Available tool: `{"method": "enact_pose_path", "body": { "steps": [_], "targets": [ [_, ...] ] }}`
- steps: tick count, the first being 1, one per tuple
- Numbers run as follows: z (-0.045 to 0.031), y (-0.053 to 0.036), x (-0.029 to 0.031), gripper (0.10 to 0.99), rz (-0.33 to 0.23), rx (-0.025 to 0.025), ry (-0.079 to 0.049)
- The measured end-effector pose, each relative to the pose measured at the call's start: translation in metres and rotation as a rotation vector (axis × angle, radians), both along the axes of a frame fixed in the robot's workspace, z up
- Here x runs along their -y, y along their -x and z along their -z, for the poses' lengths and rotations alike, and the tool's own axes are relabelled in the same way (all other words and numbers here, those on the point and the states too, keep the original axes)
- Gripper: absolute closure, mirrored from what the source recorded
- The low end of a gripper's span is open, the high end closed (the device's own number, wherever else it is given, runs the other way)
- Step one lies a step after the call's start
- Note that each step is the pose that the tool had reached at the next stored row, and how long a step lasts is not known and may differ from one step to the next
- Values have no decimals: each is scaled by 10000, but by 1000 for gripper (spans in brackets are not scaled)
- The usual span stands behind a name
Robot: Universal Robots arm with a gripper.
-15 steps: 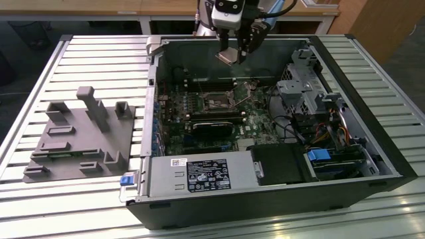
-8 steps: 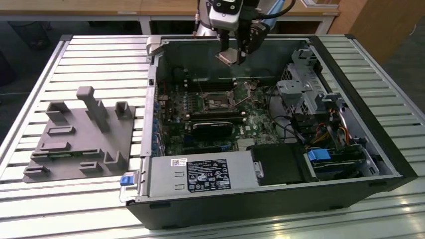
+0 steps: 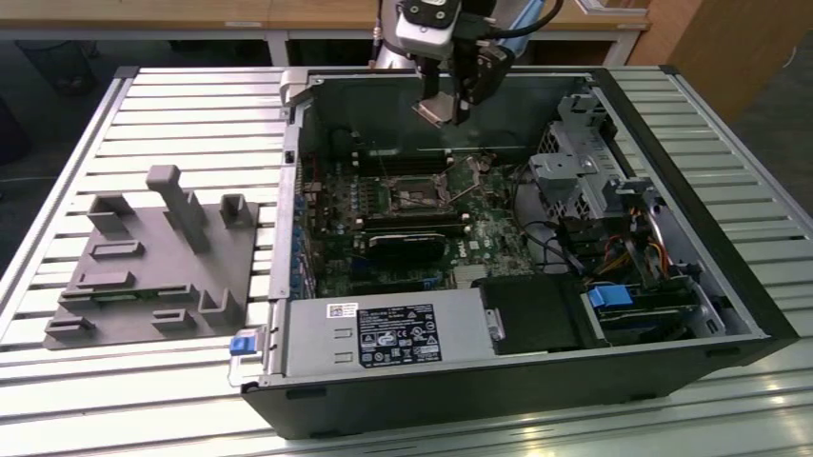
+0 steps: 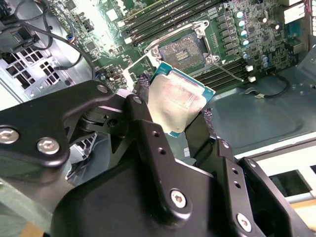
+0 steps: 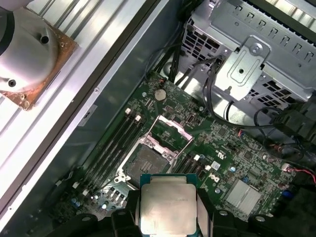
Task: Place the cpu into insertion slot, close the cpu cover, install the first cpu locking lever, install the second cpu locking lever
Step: 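Place the cpu into insertion slot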
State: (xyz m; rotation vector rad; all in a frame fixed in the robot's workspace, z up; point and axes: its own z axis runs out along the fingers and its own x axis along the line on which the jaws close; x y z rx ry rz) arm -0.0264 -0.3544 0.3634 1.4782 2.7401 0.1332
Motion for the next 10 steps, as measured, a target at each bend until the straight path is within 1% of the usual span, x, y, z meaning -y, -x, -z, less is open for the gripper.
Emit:
{"method": "enact_pose_path", "body": {
  "steps": [10],
  "targets": [
    [22, 0, -4, 545, 461, 0, 0]
  ]
}}
